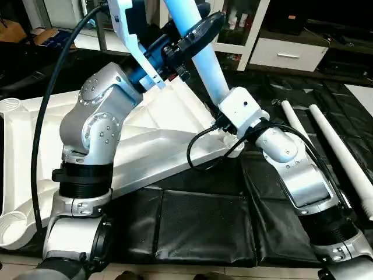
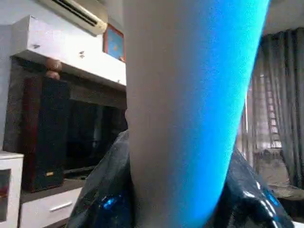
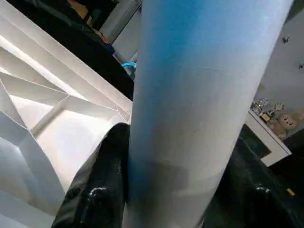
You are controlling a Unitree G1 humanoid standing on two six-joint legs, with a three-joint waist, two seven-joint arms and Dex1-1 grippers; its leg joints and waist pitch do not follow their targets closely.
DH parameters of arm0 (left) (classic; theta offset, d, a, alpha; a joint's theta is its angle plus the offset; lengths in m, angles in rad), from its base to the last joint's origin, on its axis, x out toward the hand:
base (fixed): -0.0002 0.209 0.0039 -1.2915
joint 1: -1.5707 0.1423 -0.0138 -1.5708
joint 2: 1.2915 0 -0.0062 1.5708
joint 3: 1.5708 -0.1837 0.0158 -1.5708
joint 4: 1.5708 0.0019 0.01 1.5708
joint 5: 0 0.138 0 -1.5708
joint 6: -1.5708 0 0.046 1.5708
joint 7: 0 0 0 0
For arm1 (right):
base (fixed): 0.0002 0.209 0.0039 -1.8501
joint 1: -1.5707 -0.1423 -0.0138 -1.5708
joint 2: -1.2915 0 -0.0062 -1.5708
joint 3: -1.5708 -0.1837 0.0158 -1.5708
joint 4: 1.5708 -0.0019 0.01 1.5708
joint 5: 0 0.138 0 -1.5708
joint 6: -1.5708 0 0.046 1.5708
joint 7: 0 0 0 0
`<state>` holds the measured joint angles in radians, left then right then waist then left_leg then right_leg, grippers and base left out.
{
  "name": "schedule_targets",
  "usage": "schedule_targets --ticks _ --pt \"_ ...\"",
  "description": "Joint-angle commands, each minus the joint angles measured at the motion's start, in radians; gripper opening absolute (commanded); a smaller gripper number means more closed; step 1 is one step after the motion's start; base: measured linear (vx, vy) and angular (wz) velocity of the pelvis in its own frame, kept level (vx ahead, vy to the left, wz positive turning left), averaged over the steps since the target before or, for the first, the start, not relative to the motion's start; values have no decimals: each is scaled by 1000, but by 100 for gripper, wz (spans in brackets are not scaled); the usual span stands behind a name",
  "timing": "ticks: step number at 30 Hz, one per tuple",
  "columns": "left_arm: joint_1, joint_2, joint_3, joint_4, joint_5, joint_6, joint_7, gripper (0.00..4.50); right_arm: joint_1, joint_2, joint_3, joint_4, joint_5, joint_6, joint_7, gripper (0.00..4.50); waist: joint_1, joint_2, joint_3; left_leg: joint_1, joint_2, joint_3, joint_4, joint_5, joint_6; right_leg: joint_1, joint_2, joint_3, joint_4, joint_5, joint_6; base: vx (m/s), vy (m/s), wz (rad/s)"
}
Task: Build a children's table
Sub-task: Insert table leg to table base
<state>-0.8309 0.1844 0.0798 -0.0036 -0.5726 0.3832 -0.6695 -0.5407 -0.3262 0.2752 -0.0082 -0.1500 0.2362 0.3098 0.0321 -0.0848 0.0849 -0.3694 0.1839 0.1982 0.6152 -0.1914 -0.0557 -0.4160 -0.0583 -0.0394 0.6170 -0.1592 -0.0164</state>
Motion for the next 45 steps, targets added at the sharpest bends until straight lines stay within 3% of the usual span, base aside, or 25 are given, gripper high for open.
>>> schedule_targets --ticks 1,3,5,7,8,10,13,15,16,19,21,22,23,24,27,28,32,33,35,38,40,42,44,45 --pt "-39 7 9 9 21 -3 29 234 11 -6 -10 5 -6 -11 11 195 -2 30 -85 20 40 -21 -70 -170 -36 56 -61 46 -54 -115 -188 0 0 0" --pt "-35 14 11 6 15 5 23 239 12 -4 -11 7 -7 -10 12 194 -2 32 -87 21 40 -21 -69 -170 -39 57 -61 45 -54 -115 -188 0 0 0" --pt "-35 20 9 0 12 15 17 277 12 -5 -15 10 -5 -3 12 184 -2 30 -86 20 40 -21 -70 -172 -39 57 -60 45 -54 -120 -188 0 0 0" --pt "-34 21 9 -9 0 25 11 277 11 0 -24 17 3 16 10 184 -1 33 -91 22 40 -21 -68 -164 -40 58 -60 45 -51 -106 -193 0 0 0" --pt "-34 20 11 -15 -8 33 11 277 6 10 -46 32 20 47 2 184 -2 32 -90 20 39 -20 -68 -160 -37 58 -60 45 -51 -97 -197 0 0 0" --pt "-35 19 10 -18 -11 34 16 318 -14 35 -110 81 69 99 -21 184 -1 32 -90 21 39 -20 -68 -171 -33 56 -61 45 -52 -106 -204 0 0 0" --pt "-34 18 6 -20 -6 31 26 320 -32 57 -163 120 115 123 -34 184 1 30 -91 23 40 -19 -68 -174 -40 56 -60 44 -52 -108 -203 0 0 0" --pt "-27 20 -8 -26 0 33 23 352 -61 89 -235 165 176 147 -59 184 0 31 -91 23 40 -20 -68 -172 -41 56 -61 44 -51 -110 -203 0 0 0" --pt "-16 18 -25 -28 11 38 23 363 -97 120 -311 213 238 162 -95 184 0 32 -93 22 39 -19 -66 -167 -43 55 -61 44 -50 -108 -203 0 0 0" --pt "0 10 -38 -20 16 45 22 368 -136 133 -381 262 292 151 -129 184 1 31 -91 22 37 -17 -66 -162 -50 54 -60 43 -50 -114 -196 0 0 0" --pt "8 17 -52 -11 43 36 24 368 -148 130 -410 278 316 144 -126 184 1 33 -94 21 36 -17 -65 -153 -48 56 -59 43 -50 -102 -189 0 0 0" --pt "28 58 -104 45 142 28 46 368 -152 110 -467 284 380 148 -80 184 2 35 -93 21 35 -17 -65 -149 -45 57 -60 43 -49 -99 -186 0 0 0" --pt "32 68 -117 60 168 24 52 368 -150 103 -475 282 390 151 -67 184 2 36 -94 22 36 -17 -66 -159 -37 55 -57 42 -53 -106 -179 0 0 0" --pt "60 118 -190 112 269 1 44 368 -129 60 -491 267 416 159 0 184 -1 32 -92 23 35 -18 -66 -173 -32 55 -55 42 -55 -134 -165 0 0 0" --pt "115 178 -300 145 351 -1 -16 368 -80 -8 -502 230 432 175 89 184 9 33 -93 21 37 -20 -66 -154 -22 59 -62 45 -60 -175 -144 0 0 0" --pt "147 188 -348 141 353 10 -60 368 -52 -42 -514 211 438 195 126 184 12 32 -95 17 37 -19 -65 -131 -18 61 -64 46 -57 -161 -155 0 0 0" --pt "171 185 -397 143 344 54 -75 368 -21 -70 -535 183 459 228 150 184 15 32 -99 17 39 -16 -63 -113 -9 57 -65 43 -53 -124 -209 0 0 0" --pt "173 170 -422 169 359 57 -65 368 8 -87 -532 149 469 250 173 184 13 25 -94 15 39 -16 -64 -135 -5 59 -66 44 -59 -156 -210 0 0 0" --pt "166 146 -445 236 392 38 -56 368 50 -101 -520 93 495 291 195 184 16 25 -93 16 40 -17 -64 -153 0 58 -68 44 -64 -195 -197 0 0 0" --pt "151 118 -452 313 422 31 -60 368 92 -115 -501 47 519 318 209 184 11 22 -90 14 36 -20 -65 -191 -4 56 -69 41 -82 -331 -144 0 0 0" --pt "145 107 -459 346 433 42 -74 332 112 -115 -501 30 524 324 213 184 10 21 -91 16 37 -21 -64 -197 -7 50 -70 40 -87 -362 -132 0 0 0" --pt "140 108 -473 368 455 37 -66 332 120 -110 -503 23 522 326 212 184 9 20 -89 15 37 -22 -66 -206 -6 49 -69 39 -89 -381 -128 0 0 0" --pt "129 106 -494 418 492 27 -32 301 133 -95 -503 3 515 333 207 184 7 28 -88 16 35 -24 -66 -218 -5 45 -67 38 -92 -390 -121 0 0 0" --pt "126 103 -494 430 498 25 -18 290 136 -92 -503 -4 516 337 203 184 6 24 -89 13 35 -24 -66 -213 -3 48 -68 38 -91 -388 -118 0 0 0"
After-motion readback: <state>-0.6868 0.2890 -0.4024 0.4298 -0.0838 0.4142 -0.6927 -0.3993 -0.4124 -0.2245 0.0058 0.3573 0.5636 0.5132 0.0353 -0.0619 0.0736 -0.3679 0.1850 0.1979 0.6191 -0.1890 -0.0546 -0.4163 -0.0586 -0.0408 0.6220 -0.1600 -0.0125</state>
